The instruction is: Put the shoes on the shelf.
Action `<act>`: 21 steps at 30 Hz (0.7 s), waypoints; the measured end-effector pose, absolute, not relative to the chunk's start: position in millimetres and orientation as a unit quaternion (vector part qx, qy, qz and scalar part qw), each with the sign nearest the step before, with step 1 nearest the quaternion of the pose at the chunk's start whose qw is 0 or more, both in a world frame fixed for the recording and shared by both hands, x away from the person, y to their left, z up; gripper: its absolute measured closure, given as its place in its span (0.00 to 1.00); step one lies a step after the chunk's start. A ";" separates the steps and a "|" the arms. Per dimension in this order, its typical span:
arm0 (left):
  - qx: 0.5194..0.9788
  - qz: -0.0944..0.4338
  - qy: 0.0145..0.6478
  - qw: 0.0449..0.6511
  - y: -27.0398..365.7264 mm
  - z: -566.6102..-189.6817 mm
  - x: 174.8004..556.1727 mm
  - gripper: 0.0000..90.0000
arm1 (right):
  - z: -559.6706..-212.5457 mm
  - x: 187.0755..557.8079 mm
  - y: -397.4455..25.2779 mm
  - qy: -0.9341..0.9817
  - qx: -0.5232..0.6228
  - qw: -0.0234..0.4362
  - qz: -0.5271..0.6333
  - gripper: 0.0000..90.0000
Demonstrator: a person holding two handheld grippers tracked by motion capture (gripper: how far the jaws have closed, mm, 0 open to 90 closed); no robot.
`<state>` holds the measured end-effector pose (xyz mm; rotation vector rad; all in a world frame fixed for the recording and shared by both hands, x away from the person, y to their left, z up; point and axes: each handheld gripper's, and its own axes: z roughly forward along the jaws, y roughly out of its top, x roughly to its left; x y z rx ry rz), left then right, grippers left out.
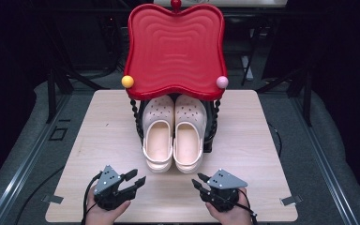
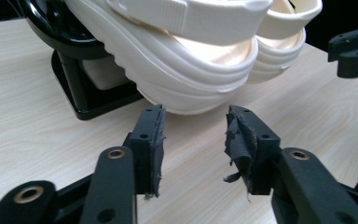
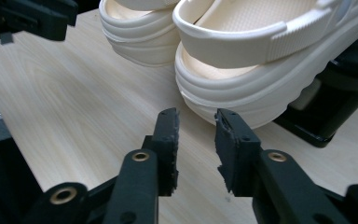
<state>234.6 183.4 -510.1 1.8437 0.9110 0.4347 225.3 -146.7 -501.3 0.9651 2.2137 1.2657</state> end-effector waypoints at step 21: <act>0.781 0.148 0.379 0.475 159.6 -518.1 247.8 0.91 | -517.9 244.6 -142.3 0.800 0.378 0.162 0.436 0.94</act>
